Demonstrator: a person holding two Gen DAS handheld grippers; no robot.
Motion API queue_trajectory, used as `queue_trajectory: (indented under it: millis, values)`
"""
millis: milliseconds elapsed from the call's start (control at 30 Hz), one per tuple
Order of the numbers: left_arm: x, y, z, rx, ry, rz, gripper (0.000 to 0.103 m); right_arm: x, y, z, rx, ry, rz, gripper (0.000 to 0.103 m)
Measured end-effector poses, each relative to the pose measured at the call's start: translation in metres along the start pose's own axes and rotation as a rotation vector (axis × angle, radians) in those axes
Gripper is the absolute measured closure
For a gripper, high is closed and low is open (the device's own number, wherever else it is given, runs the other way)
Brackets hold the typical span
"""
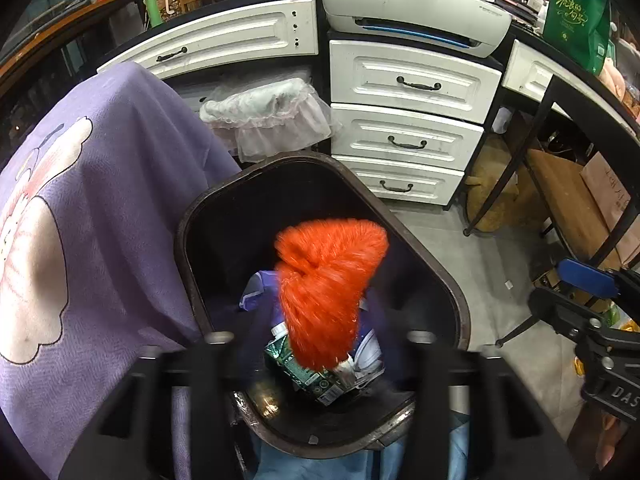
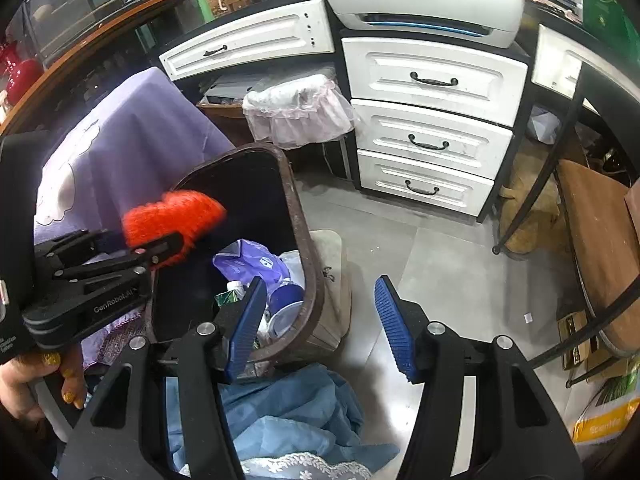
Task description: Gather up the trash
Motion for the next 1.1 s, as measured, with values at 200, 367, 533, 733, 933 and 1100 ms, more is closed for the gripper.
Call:
queue_trajectory:
  millis: [200,367,533,733,933,1100]
  values:
    - [0.020,0.000,0.008,0.016,0.024,-0.047,0.022,0.010,-0.002,-0.003,-0.026,0.024,-0.002,0.046]
    - [0.064,-0.003,0.019,0.047,0.029,-0.130,0.015,0.031,0.001,0.003,-0.036,0.037,-0.053,0.046]
    - [0.132,-0.016,0.020,0.035,0.066,-0.262,0.006,0.070,0.000,0.023,0.002,0.027,-0.152,0.045]
    - [0.207,-0.048,0.031,0.039,0.181,-0.388,0.006,0.148,-0.016,0.069,0.077,0.051,-0.380,0.021]
    - [0.269,-0.100,0.051,0.163,0.383,-0.459,0.006,0.219,-0.050,0.126,0.196,0.085,-0.566,0.006]
    - [0.302,-0.137,0.059,0.249,0.473,-0.495,0.006,0.248,-0.080,0.153,0.254,0.108,-0.629,0.006]
Point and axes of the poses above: each gripper's, at about its wrist camera, not at the fingertips, and x roughly against the way its jaws point, z to its left, y to its top, the point moved 3 cm from there along -x, roughly the way its jaws point, and after that the axes turned 12 degrees about -x, right-handed, at the moved point
